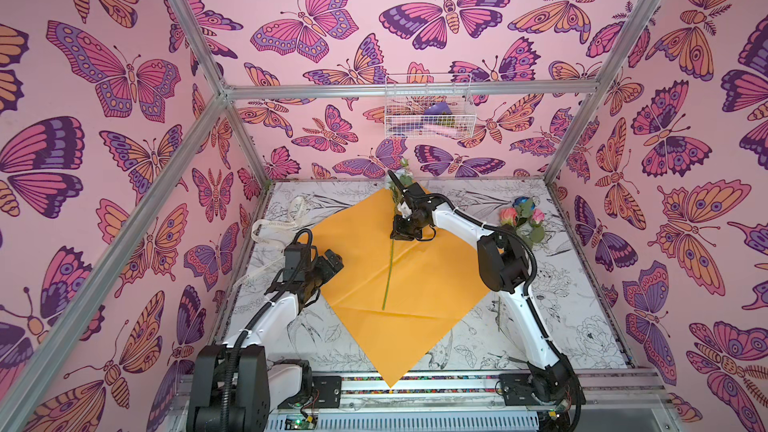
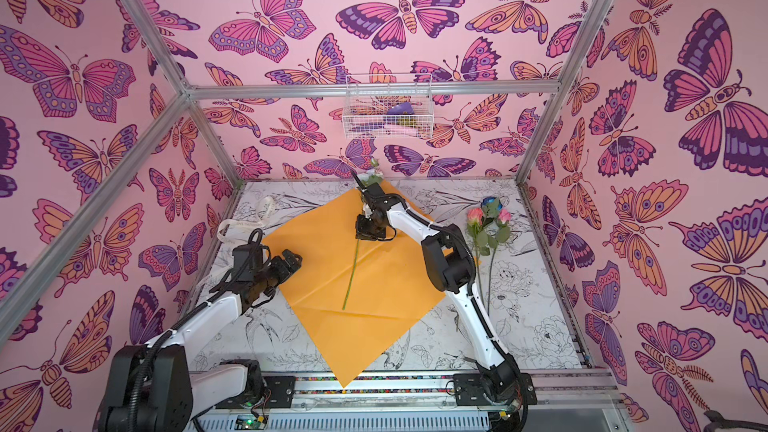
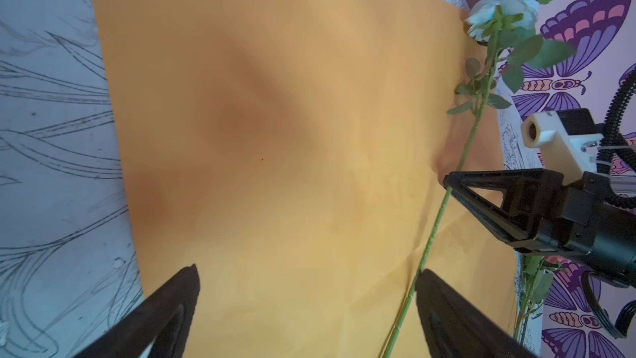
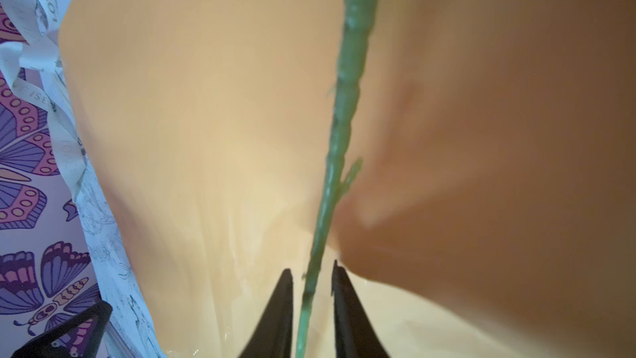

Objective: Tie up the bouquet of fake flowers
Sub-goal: 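Carry the white rose onto the orange sheet's centre and open the right gripper, then return the right gripper to the flowers and grasp another stem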

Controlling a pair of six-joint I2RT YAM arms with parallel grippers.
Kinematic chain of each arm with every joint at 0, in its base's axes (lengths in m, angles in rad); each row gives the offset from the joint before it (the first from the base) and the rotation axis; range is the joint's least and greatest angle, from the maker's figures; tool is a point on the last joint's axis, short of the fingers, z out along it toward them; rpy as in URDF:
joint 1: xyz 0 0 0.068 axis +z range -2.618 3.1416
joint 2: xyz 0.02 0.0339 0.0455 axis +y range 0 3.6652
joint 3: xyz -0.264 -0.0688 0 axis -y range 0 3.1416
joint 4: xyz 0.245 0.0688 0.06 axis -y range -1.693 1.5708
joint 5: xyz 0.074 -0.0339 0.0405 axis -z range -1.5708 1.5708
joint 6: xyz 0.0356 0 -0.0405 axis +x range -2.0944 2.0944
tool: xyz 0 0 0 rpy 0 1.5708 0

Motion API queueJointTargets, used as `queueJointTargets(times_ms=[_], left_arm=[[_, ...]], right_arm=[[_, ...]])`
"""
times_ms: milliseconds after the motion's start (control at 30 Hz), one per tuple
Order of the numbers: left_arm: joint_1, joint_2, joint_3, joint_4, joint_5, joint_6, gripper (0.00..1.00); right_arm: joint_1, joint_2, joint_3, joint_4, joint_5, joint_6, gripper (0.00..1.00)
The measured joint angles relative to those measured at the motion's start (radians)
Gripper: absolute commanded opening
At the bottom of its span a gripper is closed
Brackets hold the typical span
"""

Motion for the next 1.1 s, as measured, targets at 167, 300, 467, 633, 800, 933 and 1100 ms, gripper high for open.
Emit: queueJointTargets(times_ms=[167, 300, 467, 633, 800, 933, 1100], left_arm=[[0.000, -0.002, 0.000, 0.000, 0.006, 0.000, 1.00], [0.000, -0.016, -0.002, 0.000, 0.006, 0.000, 1.00], [0.000, -0.038, -0.002, 0.000, 0.006, 0.000, 1.00], [0.000, -0.044, -0.002, 0.000, 0.006, 0.000, 1.00], [0.000, -0.045, -0.002, 0.000, 0.006, 0.000, 1.00], [0.000, -0.045, -0.002, 0.000, 0.007, 0.000, 1.00], [0.000, -0.045, -0.002, 0.000, 0.008, 0.001, 1.00]], right_arm=[[-0.008, -0.001, 0.000, -0.025, 0.034, -0.030, 0.40], [-0.016, -0.048, -0.045, -0.048, 0.087, -0.061, 0.40], [-0.024, -0.270, -0.243, -0.063, 0.170, -0.102, 0.44], [-0.028, -0.552, -0.463, -0.039, 0.253, -0.129, 0.48], [-0.053, -0.750, -0.654, -0.039, 0.365, -0.126, 0.44], [-0.115, -0.855, -0.813, -0.072, 0.476, -0.103, 0.43], [-0.252, -0.954, -0.984, -0.096, 0.544, -0.084, 0.43]])
